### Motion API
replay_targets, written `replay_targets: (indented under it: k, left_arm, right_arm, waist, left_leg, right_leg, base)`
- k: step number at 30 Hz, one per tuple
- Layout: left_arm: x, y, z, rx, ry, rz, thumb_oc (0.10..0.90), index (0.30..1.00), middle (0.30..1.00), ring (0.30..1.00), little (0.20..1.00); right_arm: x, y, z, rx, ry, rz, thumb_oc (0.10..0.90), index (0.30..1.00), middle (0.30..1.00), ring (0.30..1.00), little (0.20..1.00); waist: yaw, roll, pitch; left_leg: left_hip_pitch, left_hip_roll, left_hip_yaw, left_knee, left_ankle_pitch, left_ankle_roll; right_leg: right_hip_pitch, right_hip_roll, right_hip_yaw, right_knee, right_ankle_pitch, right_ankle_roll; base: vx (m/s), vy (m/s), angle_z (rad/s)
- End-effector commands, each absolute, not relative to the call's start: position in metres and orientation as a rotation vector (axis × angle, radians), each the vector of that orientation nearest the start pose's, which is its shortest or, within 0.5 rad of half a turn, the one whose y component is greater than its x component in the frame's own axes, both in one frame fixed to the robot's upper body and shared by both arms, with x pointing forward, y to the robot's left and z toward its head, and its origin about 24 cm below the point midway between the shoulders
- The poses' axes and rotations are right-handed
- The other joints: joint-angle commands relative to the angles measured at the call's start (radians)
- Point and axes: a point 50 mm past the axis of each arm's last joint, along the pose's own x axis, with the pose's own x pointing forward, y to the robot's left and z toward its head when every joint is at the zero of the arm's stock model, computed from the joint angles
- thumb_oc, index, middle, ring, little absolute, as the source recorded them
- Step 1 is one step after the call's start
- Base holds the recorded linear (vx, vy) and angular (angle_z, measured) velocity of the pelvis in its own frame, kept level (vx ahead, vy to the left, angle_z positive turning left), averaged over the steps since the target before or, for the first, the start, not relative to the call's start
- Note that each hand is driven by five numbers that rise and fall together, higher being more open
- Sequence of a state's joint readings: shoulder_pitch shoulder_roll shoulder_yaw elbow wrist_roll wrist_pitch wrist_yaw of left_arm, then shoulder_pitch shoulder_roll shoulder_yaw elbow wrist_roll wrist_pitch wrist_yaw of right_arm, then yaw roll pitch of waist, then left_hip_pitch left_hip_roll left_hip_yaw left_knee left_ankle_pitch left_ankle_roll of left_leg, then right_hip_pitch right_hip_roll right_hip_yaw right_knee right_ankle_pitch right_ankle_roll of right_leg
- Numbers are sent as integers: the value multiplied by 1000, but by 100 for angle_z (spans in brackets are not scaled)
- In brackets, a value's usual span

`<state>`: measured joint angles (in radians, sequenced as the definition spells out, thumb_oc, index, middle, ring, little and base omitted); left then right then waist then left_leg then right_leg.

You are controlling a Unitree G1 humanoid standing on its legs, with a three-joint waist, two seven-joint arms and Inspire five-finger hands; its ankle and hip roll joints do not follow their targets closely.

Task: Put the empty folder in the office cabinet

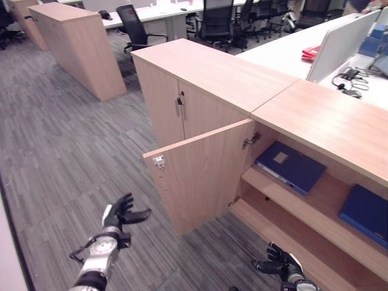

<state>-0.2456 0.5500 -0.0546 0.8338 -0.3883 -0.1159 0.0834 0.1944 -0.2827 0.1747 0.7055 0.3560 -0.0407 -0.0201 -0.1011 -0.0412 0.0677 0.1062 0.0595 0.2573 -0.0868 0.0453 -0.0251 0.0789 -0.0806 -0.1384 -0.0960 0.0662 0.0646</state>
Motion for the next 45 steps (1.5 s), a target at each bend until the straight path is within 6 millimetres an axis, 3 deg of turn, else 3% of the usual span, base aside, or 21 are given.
replay_targets:
  k: [1, 3, 4, 6, 8, 10, 13, 20, 24, 27, 29, 31, 34, 38, 40, 45]
  left_arm:
    - [299, 332, 45, 202, 151, 418, 800, 900, 900, 900, 900]
    - [308, 333, 60, 216, 109, 415, 800, 900, 900, 900, 900]
    - [324, 323, 78, 262, 57, 361, 800, 900, 900, 900, 900]
    - [334, 301, 84, 247, 6, 290, 800, 900, 900, 900, 900]
    - [336, 275, 76, 198, -13, 206, 800, 900, 900, 900, 900]
    - [336, 267, 72, 186, -14, 178, 800, 900, 900, 900, 900]
    - [329, 234, 53, 117, 4, 68, 800, 900, 900, 900, 900]
    - [318, 194, 42, 52, -3, -90, 800, 900, 900, 900, 900]
    - [310, 191, 39, 17, -1, -113, 800, 900, 900, 900, 900]
    - [303, 195, 38, -4, -5, -115, 800, 900, 900, 900, 900]
    - [296, 202, 40, -26, -13, -114, 800, 900, 900, 900, 900]
    - [286, 214, 38, -33, -11, -97, 800, 900, 900, 900, 900]
    - [268, 228, 29, -64, 18, -59, 800, 900, 900, 900, 900]
    - [251, 227, 22, -60, 35, -74, 800, 900, 900, 900, 900]
    - [237, 220, 7, -105, 87, -73, 800, 900, 900, 900, 900]
    - [227, 207, -7, -161, 145, -104, 800, 900, 900, 900, 900]
  right_arm:
    - [151, -226, -107, -21, 700, -97, 800, 900, 900, 900, 900]
    - [147, -224, -109, -10, 714, -94, 800, 900, 900, 900, 900]
    - [146, -224, -111, -6, 724, -102, 800, 900, 900, 900, 900]
    - [145, -224, -114, -6, 737, -114, 800, 900, 900, 900, 900]
    - [147, -223, -115, 7, 739, -134, 800, 900, 900, 900, 900]
    - [147, -222, -115, 10, 742, -136, 800, 900, 900, 900, 900]
    - [149, -220, -116, 18, 748, -148, 800, 900, 900, 900, 900]
    - [148, -219, -118, 40, 755, -174, 800, 900, 900, 900, 900]
    - [155, -218, -116, 55, 739, -191, 800, 900, 900, 900, 900]
    - [159, -215, -115, 80, 727, -198, 800, 900, 900, 900, 900]
    - [165, -213, -113, 83, 710, -194, 800, 900, 900, 900, 900]
    - [172, -209, -111, 82, 694, -174, 800, 900, 900, 900, 900]
    - [176, -202, -111, 63, 698, -132, 800, 900, 900, 900, 900]
    - [178, -206, -110, 37, 702, -124, 800, 900, 900, 900, 900]
    - [183, -214, -106, 10, 689, -128, 800, 900, 900, 900, 900]
    - [192, -222, -100, -10, 666, -136, 800, 900, 900, 900, 900]
  waist:
    - [-6, 36, -11]
    - [-17, 36, -16]
    - [-30, 35, -16]
    - [-35, 35, -12]
    - [-34, 31, -10]
    - [-33, 31, -9]
    - [-31, 27, -3]
    - [-28, 19, 10]
    - [-20, 9, 34]
    - [-14, 21, 50]
    - [23, 35, 58]
    - [66, 37, 50]
    - [112, 24, 27]
    - [118, 37, 12]
    - [98, 75, 18]
    - [74, 105, 34]
  left_leg:
    - [59, -3, -7, 0, -136, -32]
    - [64, -6, 1, 0, -140, -29]
    - [66, -9, 13, 0, -143, -22]
    - [65, -14, 24, 0, -146, -15]
    - [64, -20, 34, 0, -152, -6]
    - [65, -22, 34, 0, -153, -4]
    - [66, -29, 36, 0, -156, 4]
    - [53, -37, 37, 0, -155, 14]
    - [12, -20, 85, 0, -140, 9]
    - [-7, 6, 98, 0, -125, 6]
    - [-15, 25, 118, 0, -131, 0]
    - [-33, 40, 175, 0, -111, -4]
    - [-44, 46, 246, 0, -83, -11]
    - [-13, 73, 291, 9, -60, -27]
    - [22, 114, 325, 19, -21, -61]
    - [26, 184, 380, 98, 0, -100]
  right_leg:
    - [40, -49, -49, 32, -108, 100]
    - [35, -52, -42, 38, -106, 106]
    - [23, -59, -34, 51, -98, 116]
    - [9, -68, -29, 62, -89, 125]
    - [0, -78, -30, 70, -80, 133]
    - [-1, -81, -32, 72, -79, 134]
    - [-4, -92, -38, 82, -72, 138]
    - [-24, -106, -44, 93, -55, 145]
    - [-87, -114, -51, 82, 22, 174]
    - [-120, -131, -40, 91, 31, 174]
    - [-96, -162, -134, 113, -17, 163]
    - [-59, -199, -269, 148, -45, 149]
    - [-8, -221, -372, 156, -33, 151]
    - [45, -186, -375, 64, -57, 140]
    - [78, -138, -340, 13, -93, 113]
    - [74, -89, -292, 9, -143, 87]
  base:
    - [3, 81, -12]
    - [0, 88, -19]
    - [-26, 124, -19]
    - [-44, 117, -29]
    - [-37, 85, -18]
    - [-17, 49, -21]
    - [-18, 51, -23]
    - [-33, 43, 1]
    - [-129, -35, -17]
    - [-127, -106, -44]
    - [-152, -91, -31]
    - [-204, -100, -74]
    - [-139, -130, -100]
    - [-28, -265, -74]
    - [-12, -379, -71]
    - [-22, -231, -45]
